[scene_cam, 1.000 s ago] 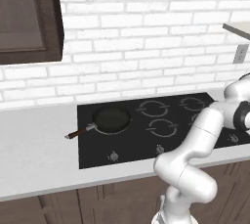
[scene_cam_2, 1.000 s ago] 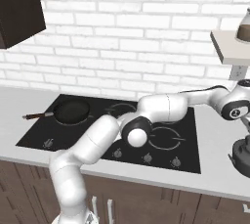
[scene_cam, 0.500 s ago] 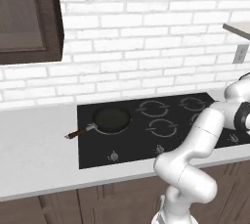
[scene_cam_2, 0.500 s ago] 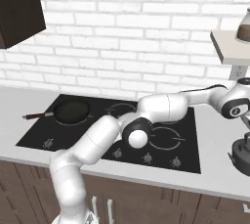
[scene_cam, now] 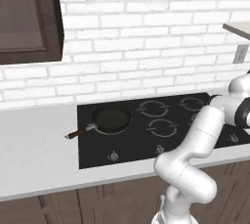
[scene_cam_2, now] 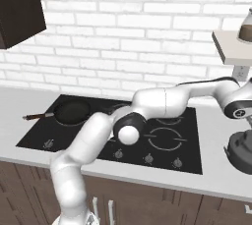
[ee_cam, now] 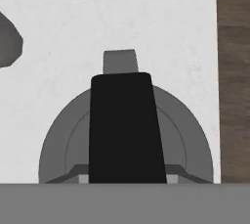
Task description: Pick the kettle from the counter and place it on a stove burner. Then turn the burner on.
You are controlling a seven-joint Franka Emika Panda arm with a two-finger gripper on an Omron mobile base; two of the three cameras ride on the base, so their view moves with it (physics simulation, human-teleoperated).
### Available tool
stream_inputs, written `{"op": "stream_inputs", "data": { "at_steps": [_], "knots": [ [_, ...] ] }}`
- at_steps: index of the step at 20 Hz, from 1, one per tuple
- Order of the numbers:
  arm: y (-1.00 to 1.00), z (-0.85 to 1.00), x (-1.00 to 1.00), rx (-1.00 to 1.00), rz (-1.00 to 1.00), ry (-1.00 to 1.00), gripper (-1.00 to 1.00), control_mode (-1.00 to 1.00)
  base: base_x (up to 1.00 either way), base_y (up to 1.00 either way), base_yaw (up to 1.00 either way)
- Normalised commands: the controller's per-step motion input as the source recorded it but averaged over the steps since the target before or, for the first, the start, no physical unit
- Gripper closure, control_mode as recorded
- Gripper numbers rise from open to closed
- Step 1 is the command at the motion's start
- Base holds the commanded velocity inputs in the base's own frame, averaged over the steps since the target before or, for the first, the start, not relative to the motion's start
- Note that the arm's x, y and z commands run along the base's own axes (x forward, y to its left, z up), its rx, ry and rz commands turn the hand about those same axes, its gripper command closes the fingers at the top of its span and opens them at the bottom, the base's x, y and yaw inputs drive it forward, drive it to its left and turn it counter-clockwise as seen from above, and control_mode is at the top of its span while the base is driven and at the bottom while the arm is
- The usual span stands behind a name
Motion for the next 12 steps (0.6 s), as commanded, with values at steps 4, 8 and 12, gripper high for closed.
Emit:
{"op": "stream_inputs", "data": {
  "at_steps": [4,8,12],
  "knots": [
    [0.68,0.46,-0.58,-0.06,-0.05,-0.33,1.00,-1.00,0.00,0.00,0.00],
    [0.92,0.61,-0.52,-0.11,-0.04,-0.22,1.00,-1.00,0.00,0.00,0.00],
    [1.00,0.32,-0.40,-0.13,0.00,-0.03,1.00,-1.00,0.00,0.00,0.00]
  ]
}}
